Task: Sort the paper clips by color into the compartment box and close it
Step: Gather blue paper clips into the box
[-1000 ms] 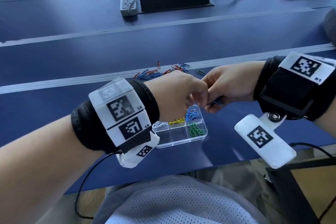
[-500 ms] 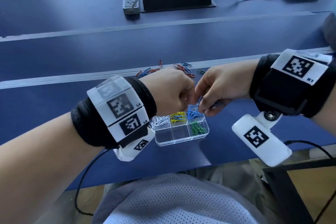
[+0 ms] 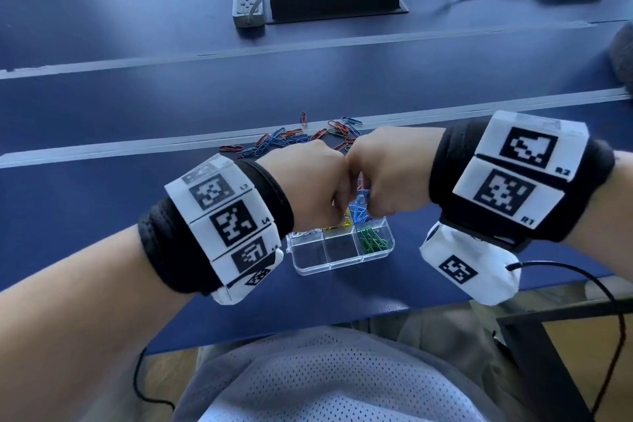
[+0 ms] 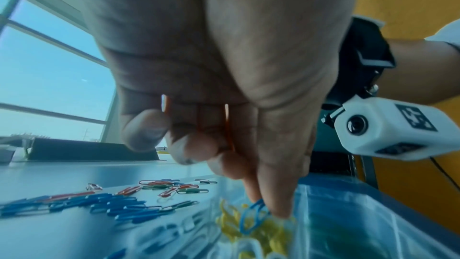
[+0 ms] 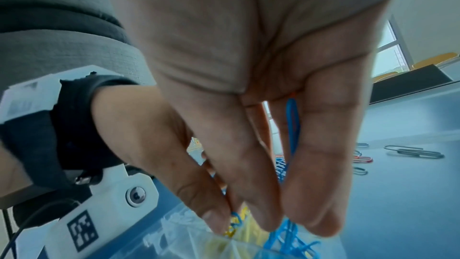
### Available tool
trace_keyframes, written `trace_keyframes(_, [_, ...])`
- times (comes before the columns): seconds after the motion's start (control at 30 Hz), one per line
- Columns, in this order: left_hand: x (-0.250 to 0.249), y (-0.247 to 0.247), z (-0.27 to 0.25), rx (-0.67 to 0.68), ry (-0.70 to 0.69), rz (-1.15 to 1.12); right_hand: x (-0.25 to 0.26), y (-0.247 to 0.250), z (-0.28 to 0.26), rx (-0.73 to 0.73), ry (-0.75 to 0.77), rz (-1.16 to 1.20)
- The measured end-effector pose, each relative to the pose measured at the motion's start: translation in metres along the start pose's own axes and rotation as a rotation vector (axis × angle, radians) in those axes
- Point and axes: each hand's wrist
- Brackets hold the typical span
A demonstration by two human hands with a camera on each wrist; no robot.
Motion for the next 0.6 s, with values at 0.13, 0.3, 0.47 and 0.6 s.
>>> trace_keyframes(0.13, [0.005,0.003,0.000,-0.049,-0.010,-0.067,-0.003,0.002,0.000,-0.017,0.014,0.080])
trace_keyframes(0.3, [0.002,0.002,0.003,-0.107,-0.034,-0.144,-0.012,0.006,0.000,-0.047,-0.002,0.155])
trace_keyframes(0.47, [-0.004,-0.001,0.011,-0.125,-0.092,-0.122,-0.028,0.004,0.003,-0.062,-0.042,0.311])
trace_keyframes(0.6, [-0.003,-0.003,0.016,-0.130,-0.085,-0.063,-0.036,-0.003,0.005,-0.044,-0.046,0.360])
Point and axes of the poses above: each hand's wrist, its own z-axis towards the middle knuckle, its own y-axis out of the back of the hand, x = y × z, and after that the axes turned 4 degrees about -z, right-handed
